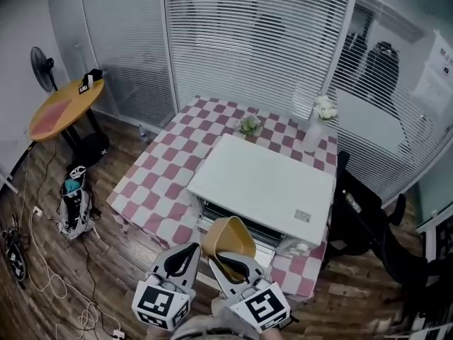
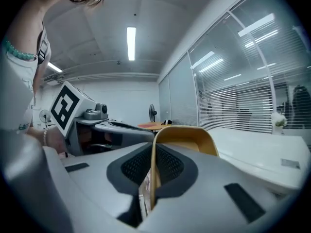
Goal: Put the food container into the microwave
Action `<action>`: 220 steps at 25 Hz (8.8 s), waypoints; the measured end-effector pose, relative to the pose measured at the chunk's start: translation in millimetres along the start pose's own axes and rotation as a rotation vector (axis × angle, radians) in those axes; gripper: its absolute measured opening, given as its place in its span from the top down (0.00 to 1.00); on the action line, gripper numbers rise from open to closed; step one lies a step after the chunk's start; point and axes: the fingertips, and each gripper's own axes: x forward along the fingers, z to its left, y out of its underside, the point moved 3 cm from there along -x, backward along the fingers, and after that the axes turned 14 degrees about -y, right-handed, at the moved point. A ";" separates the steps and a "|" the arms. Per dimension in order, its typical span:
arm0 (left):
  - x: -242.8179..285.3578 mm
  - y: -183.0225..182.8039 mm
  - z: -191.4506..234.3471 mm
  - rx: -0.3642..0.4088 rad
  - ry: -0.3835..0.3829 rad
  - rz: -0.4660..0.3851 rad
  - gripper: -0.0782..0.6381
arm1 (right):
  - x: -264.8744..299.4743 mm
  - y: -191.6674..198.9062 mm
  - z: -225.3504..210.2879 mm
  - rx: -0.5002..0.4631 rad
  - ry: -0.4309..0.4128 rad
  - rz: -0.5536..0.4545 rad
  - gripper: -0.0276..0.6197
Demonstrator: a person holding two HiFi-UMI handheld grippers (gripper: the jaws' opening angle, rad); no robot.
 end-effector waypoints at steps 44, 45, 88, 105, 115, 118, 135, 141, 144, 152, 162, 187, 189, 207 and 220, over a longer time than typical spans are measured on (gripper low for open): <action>93.2 -1.1 11.8 0.123 0.491 0.091 0.87 | 35.3 50.6 -24.0 0.156 0.303 0.187 0.94; 93.2 -0.2 12.4 0.122 0.489 0.094 0.87 | 35.9 54.1 -25.5 0.157 0.300 0.194 0.94; 103.6 21.7 38.5 0.032 0.345 0.172 0.87 | 74.9 142.4 -129.6 -0.054 0.180 0.567 0.94; 99.3 35.8 52.4 0.010 0.278 0.217 0.87 | 86.0 165.6 -173.6 -0.257 0.262 0.675 0.94; 97.4 38.4 62.4 0.008 0.250 0.211 0.87 | 92.9 178.4 -187.0 -0.289 0.295 0.713 0.94; 97.4 40.4 63.3 0.005 0.253 0.205 0.87 | 94.2 181.5 -187.4 -0.295 0.287 0.723 0.94; 99.2 33.1 55.4 0.014 0.310 0.216 0.87 | 84.0 166.4 -191.3 -0.295 0.406 0.683 0.76; 98.0 32.2 49.9 0.043 0.345 0.207 0.87 | 72.8 161.4 -184.9 -0.238 0.464 0.629 0.75; 97.2 30.9 48.8 0.055 0.357 0.201 0.87 | 66.2 160.3 -182.5 -0.212 0.489 0.619 0.74; 94.8 35.4 42.9 0.091 0.397 0.201 0.87 | 45.4 153.3 -174.6 -0.077 0.577 0.523 0.74; 89.3 37.7 23.1 0.125 0.485 0.200 0.87 | 18.9 155.8 -150.2 0.104 0.619 0.393 0.77; 77.5 16.2 -15.3 0.177 0.599 0.100 0.87 | 2.9 29.3 -76.5 0.083 0.539 0.004 0.97; 76.9 3.6 -15.1 0.169 0.594 0.058 0.87 | 1.4 13.9 -75.2 0.055 0.537 -0.021 0.97; 62.7 -43.7 -12.1 0.152 0.583 -0.079 0.87 | -6.0 -34.2 -67.0 -0.048 0.535 -0.111 0.97; 61.0 -41.3 -9.6 0.159 0.584 -0.080 0.87 | -3.8 -36.2 -63.7 -0.051 0.530 -0.115 0.97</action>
